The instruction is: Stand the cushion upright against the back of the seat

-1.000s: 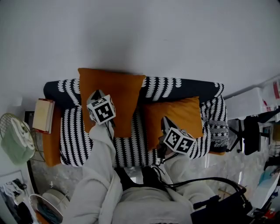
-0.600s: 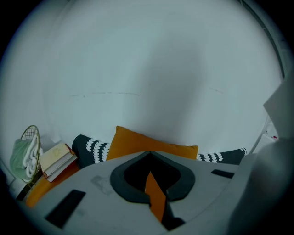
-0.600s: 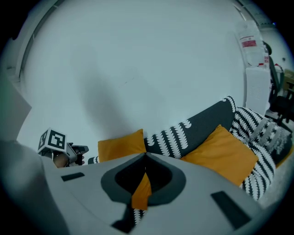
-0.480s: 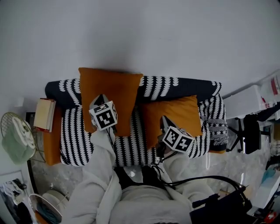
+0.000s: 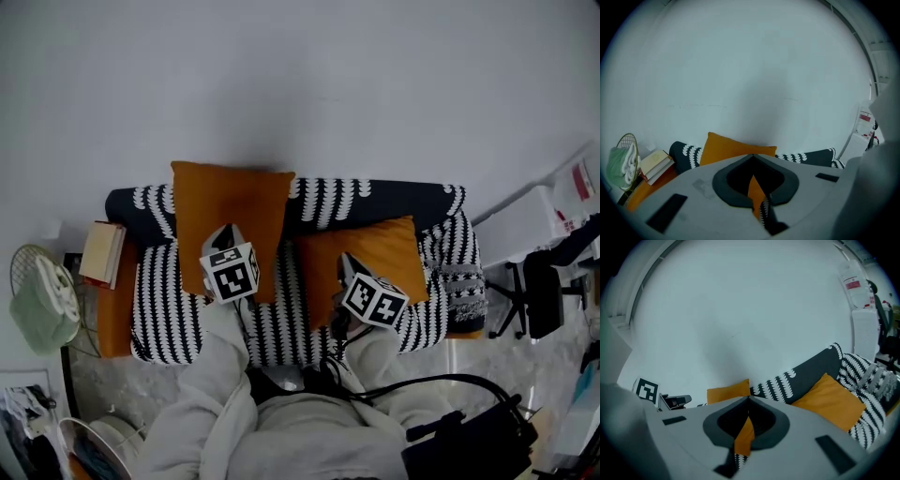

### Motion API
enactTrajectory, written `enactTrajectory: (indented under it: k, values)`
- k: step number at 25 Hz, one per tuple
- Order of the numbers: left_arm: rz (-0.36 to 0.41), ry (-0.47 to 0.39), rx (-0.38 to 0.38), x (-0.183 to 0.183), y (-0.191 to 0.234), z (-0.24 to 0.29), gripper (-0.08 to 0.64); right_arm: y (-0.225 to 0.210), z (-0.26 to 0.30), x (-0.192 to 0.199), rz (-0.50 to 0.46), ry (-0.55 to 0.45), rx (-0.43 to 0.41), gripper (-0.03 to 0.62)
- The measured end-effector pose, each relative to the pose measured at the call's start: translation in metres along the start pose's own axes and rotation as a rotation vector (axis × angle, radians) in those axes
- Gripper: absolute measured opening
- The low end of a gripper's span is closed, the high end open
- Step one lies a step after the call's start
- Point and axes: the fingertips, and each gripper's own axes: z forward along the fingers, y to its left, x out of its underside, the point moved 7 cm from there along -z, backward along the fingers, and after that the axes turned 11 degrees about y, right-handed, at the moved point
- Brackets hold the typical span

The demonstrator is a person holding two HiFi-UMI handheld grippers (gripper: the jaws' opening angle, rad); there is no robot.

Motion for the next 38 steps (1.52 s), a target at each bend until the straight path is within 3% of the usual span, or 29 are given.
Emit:
enactTrajectory:
  k: [8,16,20,24,29,33,38]
  values:
    - [-0.026,-0.021,-0.041,0.03,-0.041,-0.034,0.005,-0.031,-0.019,-0.008,-0.054,0.019,-0.07,0.061]
    - [-0.035,0.082,-0.093,0.091,-0.053,-0.04,0.005,-0.06,0.003,0.012,-0.065,0.148,-0.077,0.061]
    - [-0.06,0.133,-0.101,0.113,-0.042,-0.027,0.005,-0.054,0.02,0.022,-0.06,0.189,-0.084,0.061]
    - [-0.105,0.137,-0.085,0.118,-0.04,-0.015,0.005,-0.048,0.038,0.029,-0.118,0.241,-0.09,0.061]
    - [-0.084,0.166,-0.077,0.133,-0.032,0.003,0.005,-0.045,0.063,0.032,-0.144,0.277,-0.103,0.061]
    - [-0.119,0.178,-0.062,0.148,-0.023,0.025,0.005,-0.046,0.093,0.036,-0.172,0.319,-0.158,0.063]
    - [-0.158,0.2,-0.055,0.162,-0.013,0.058,0.005,-0.049,0.134,0.04,-0.226,0.358,-0.151,0.063]
